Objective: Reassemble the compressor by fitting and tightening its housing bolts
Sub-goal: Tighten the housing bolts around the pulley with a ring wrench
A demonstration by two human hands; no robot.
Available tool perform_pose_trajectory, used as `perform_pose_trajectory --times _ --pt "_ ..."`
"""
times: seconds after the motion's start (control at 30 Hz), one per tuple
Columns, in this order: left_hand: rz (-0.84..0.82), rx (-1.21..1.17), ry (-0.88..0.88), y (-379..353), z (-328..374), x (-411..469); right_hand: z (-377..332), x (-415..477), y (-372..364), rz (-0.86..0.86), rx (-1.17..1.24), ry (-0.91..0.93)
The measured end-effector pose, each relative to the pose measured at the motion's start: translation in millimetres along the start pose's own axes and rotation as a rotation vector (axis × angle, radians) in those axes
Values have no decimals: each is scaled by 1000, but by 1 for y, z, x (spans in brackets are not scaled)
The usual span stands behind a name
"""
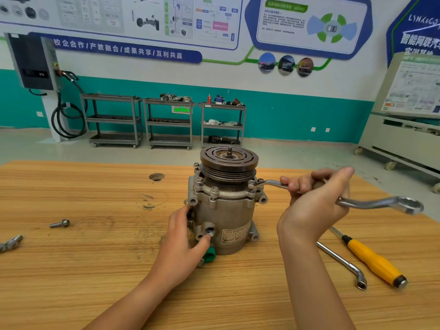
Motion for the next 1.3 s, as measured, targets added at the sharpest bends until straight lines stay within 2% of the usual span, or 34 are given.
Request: perform_pose_trajectory --times 0.13,0.27,0.37,0.47,0.67,0.77,0.83,0.9,0.97,1.03,1.07,1.17,1.23,1.3 --pt "11 0 -10 -1 -1 0 -5 -19 17 -59 -79 -5" --pt "26 5 -16 -2 -3 0 -4 -47 19 -381 -346 -160" --pt "21 -14 -25 -3 -4 1 -11 -66 21 -322 -345 104" --pt "23 -15 -32 -4 -6 2 -14 -72 25 -399 -382 171" --pt "40 -9 -40 -4 -4 2 -15 -58 33 -611 -516 182" --pt "42 59 -26 3 4 -2 -19 -54 33 -725 -645 316" --pt "140 128 -120 16 20 -9 -21 -56 30 -804 -743 445" --pt "247 20 -300 35 46 -22 -21 -59 28 -896 -862 600" --pt "216 -113 -527 51 72 -41 -21 -60 26 -952 -942 667" --pt "105 -111 -748 58 90 -62 -20 -60 23 -966 -984 712" --pt "57 -98 -805 59 95 -69 -20 -61 20 -956 -995 727" --pt "28 -51 -811 64 101 -76 -21 -64 11 -903 -1059 776" --pt "101 10 -807 67 101 -72 -21 -67 5 -899 -1095 787" --pt "183 28 -747 72 97 -65 -15 -74 4 -972 -1137 755"
Point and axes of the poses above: each hand's wrist, its own x-axis towards the middle knuckle, its own y-axis out of the back of the hand, z = x × y, the point moved 1 cm from there along x, towards the middle knuckle, and after that the axes turned 8 degrees about y, right-handed, at the moved point
